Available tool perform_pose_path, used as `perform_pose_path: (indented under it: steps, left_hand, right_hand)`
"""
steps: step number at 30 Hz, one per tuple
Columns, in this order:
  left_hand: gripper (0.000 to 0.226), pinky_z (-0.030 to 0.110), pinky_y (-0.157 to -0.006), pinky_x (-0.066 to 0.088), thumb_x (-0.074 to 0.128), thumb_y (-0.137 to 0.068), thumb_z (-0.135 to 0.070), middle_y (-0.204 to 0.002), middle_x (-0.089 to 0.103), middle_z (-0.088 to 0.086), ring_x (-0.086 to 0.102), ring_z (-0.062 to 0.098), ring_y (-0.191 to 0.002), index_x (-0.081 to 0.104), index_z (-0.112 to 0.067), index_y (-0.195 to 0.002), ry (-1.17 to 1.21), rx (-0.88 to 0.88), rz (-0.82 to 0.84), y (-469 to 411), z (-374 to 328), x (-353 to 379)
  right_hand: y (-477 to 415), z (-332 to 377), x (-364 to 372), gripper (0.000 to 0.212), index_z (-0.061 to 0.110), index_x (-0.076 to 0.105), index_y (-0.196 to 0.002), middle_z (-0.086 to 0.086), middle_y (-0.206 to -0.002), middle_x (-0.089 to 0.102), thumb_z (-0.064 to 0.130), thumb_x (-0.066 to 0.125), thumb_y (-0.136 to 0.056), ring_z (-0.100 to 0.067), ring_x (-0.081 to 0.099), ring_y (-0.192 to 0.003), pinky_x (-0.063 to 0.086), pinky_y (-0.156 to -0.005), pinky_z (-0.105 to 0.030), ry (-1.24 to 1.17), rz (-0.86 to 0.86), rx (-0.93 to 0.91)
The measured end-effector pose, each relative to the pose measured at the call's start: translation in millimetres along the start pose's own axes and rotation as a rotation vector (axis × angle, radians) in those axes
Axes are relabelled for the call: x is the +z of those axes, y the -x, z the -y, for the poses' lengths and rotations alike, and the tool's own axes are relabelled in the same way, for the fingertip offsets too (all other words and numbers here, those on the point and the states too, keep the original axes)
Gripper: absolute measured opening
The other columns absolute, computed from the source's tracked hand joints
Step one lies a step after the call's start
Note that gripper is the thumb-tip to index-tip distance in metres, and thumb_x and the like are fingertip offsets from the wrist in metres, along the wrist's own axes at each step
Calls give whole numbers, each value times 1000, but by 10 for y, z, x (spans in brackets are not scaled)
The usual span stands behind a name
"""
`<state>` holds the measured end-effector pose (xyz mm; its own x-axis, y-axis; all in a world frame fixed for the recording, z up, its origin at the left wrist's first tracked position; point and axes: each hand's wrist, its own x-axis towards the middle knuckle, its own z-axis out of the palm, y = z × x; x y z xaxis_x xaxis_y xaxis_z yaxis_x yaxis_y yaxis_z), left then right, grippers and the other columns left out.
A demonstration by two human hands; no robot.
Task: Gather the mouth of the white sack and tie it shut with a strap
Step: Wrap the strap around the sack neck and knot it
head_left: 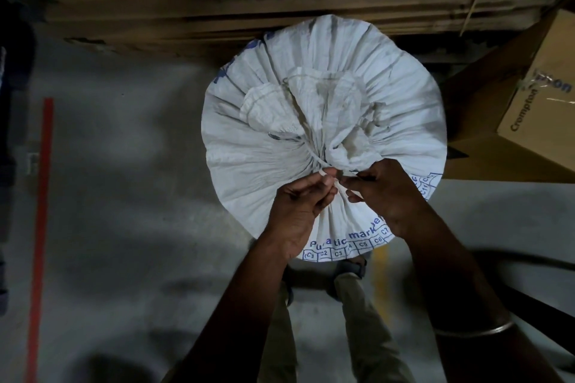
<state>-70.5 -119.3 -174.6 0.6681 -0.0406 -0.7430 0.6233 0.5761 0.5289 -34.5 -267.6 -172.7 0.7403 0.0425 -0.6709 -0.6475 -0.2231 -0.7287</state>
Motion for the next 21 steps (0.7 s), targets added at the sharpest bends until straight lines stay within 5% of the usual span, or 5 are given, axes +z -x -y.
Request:
perform_pose_path:
  steps: [6,11,21]
  left_hand:
    - [13,19,-73,58,64,-91,4,-83,79,1,74,9,-79,74,-4,-95,3,248,-183,-48,178,101]
    - [17,17,-80,56,60,-93,4,-89,79,-1,73,7,-88,72,-2,-105,-17,269,-173,-73,252,86]
    - [19,22,-90,54,64,-93,-2,-102,78,3,72,13,-102,77,-10,-102,-88,276,-122,-47,296,117]
  right_hand:
    - [27,89,16,14,12,76,-88,-25,-97,75,-1,71,-85,-24,68,-81,59,-74,-36,-65,48,37]
    - [4,70,-10,13,5,73,-95,-21,-92,73,-3,69,-86,-21,67,-76,60,-68,-28,-89,51,86]
    - [18,74,-78,19,-2,73,-104,-31,-107,71,-5,67,-86,-27,68,-88,60,-80,-36,-118,105,78]
